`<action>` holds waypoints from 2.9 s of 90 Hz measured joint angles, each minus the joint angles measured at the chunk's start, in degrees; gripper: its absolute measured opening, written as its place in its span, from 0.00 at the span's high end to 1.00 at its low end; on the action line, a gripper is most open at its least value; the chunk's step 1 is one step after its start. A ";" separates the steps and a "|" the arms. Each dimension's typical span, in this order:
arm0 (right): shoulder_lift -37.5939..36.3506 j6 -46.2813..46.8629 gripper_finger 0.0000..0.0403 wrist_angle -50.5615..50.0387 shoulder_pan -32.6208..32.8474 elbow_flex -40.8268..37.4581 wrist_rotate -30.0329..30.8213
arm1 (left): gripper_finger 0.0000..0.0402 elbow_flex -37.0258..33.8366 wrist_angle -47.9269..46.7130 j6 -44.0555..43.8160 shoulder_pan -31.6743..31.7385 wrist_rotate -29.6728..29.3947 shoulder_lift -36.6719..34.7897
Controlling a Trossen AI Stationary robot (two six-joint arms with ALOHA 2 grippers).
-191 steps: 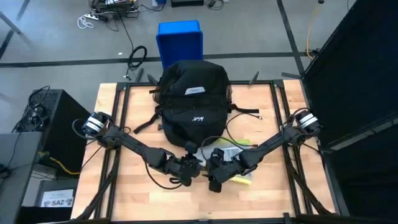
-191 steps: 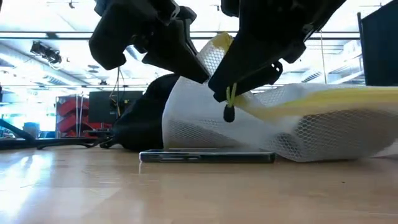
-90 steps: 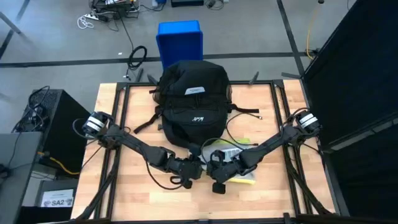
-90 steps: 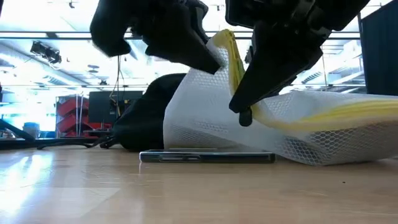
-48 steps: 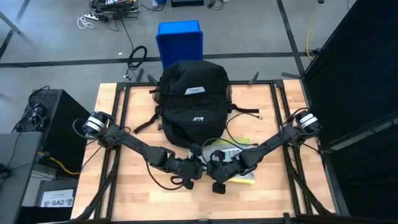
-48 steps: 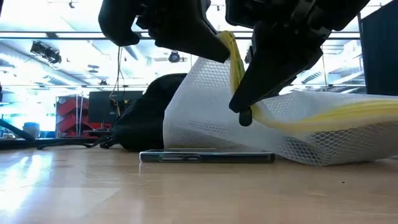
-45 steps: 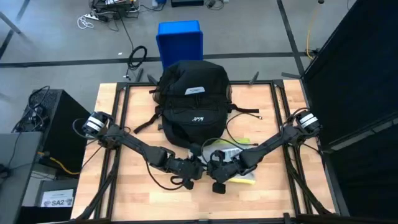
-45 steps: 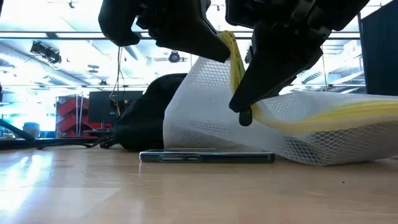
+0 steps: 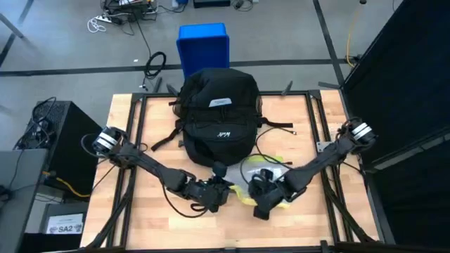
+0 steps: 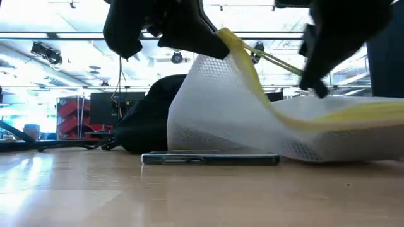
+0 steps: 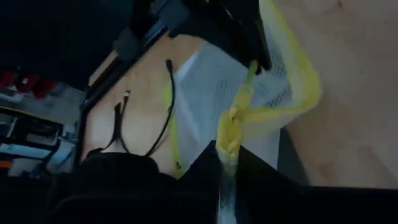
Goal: Unpack backpack
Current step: Open the zip bag, then remove the calculator from the zip bag
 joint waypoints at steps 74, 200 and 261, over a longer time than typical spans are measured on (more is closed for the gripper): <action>-2.16 36.24 1.00 -38.10 12.29 -0.09 -8.73 | 1.00 0.00 -19.97 -12.09 -5.14 -8.99 -10.20; -2.01 -15.34 0.60 5.24 7.92 -2.08 9.92 | 0.62 -4.37 -16.05 -12.39 -3.34 1.08 -12.65; -1.96 -13.81 0.59 13.00 8.54 -8.85 14.48 | 0.58 -2.75 5.21 -5.43 -5.96 8.33 -1.00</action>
